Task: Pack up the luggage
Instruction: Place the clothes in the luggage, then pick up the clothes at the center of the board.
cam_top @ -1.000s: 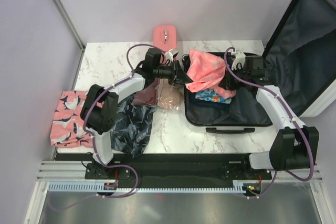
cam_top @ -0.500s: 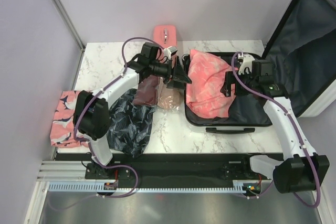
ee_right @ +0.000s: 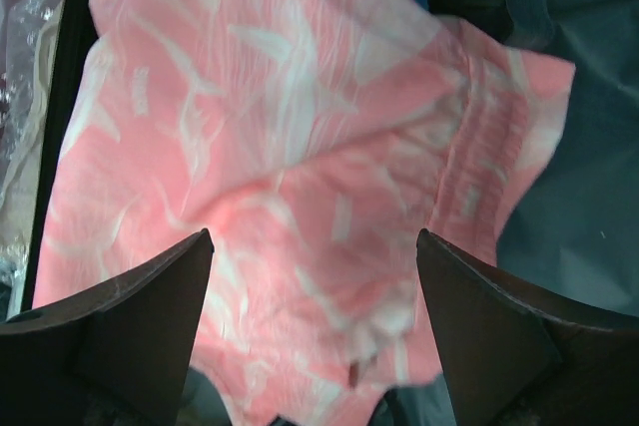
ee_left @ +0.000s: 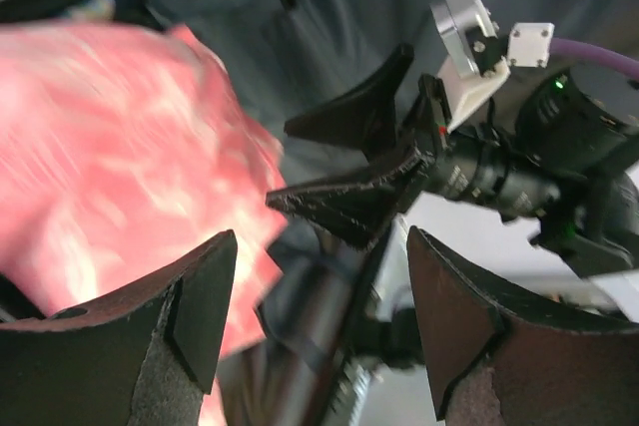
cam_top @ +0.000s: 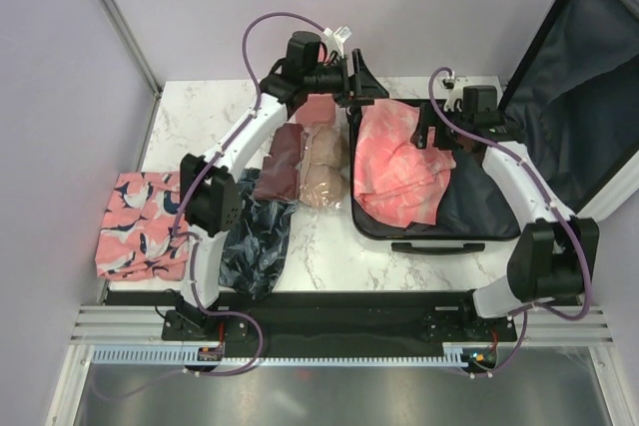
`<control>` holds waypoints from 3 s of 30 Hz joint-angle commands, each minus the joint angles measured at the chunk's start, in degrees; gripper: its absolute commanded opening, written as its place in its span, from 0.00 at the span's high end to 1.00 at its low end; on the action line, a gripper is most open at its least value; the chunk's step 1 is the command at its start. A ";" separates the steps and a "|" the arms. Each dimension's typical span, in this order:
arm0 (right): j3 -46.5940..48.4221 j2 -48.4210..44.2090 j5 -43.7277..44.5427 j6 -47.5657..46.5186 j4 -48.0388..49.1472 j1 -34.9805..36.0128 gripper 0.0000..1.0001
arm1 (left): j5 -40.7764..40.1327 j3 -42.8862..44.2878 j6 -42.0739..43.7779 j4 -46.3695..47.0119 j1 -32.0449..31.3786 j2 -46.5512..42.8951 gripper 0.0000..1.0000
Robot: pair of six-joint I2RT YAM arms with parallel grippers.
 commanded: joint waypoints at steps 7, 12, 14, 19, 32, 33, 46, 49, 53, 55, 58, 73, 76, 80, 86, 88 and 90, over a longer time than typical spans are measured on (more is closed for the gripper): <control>13.74 14.25 1.37 5.90 13.25 -0.39 0.09 | -7.53 3.55 -3.98 17.02 -1.06 12.71 0.25; 14.89 20.92 -0.12 7.58 15.28 -0.30 0.10 | -9.90 0.75 -4.42 18.52 -1.07 15.53 0.26; 14.62 22.60 -1.00 7.84 15.10 -0.30 0.11 | -10.26 -1.80 -4.78 18.17 -1.07 15.44 0.26; 12.17 24.19 -2.06 7.06 15.19 0.49 0.11 | -12.45 -9.17 -3.99 15.54 -1.15 11.50 0.26; 14.09 26.65 -0.39 4.68 12.47 2.69 0.11 | -11.49 -5.33 -4.52 11.94 -1.15 9.21 0.25; 14.36 25.78 -0.21 4.59 12.20 2.69 0.11 | -12.27 -4.63 -3.99 10.02 -1.15 7.90 0.23; 25.68 17.95 6.20 2.83 4.91 2.43 0.05 | -22.29 -14.80 6.12 0.25 2.36 -14.77 0.16; 26.66 15.23 5.77 2.92 4.21 3.91 0.04 | -24.93 -21.31 7.61 -0.81 4.99 -21.46 0.15; 26.23 11.63 5.24 3.88 2.45 10.32 0.04 | -25.56 -31.76 6.92 -2.39 12.44 -29.28 0.14; 25.53 11.09 4.36 7.20 1.31 15.66 0.04 | -25.99 -39.14 5.95 -3.09 15.71 -34.72 0.14; 22.90 10.13 3.48 10.65 1.30 23.48 0.03 | -30.46 -46.18 8.49 -6.78 20.46 -41.83 0.14; 7.68 11.61 8.04 30.34 7.46 50.67 0.02 | -35.92 -64.65 6.04 -21.55 28.99 -60.58 0.13; 8.29 14.94 9.28 33.32 7.54 52.35 0.02 | -35.57 -67.28 5.07 -21.73 28.91 -62.60 0.12; 8.91 19.52 11.38 38.43 8.51 53.84 0.02 | -33.46 -70.09 4.63 -21.82 28.99 -64.97 0.12; 13.82 25.94 16.92 39.92 7.02 56.39 0.02 | -33.29 -73.35 3.32 -22.17 28.99 -69.02 0.12; 15.76 28.56 17.63 40.19 6.93 56.92 0.02 | -32.50 -73.79 2.70 -22.08 28.90 -69.28 0.12; 18.03 30.42 19.03 40.28 5.97 57.53 0.02 | -31.97 -74.06 1.73 -22.08 28.99 -69.20 0.12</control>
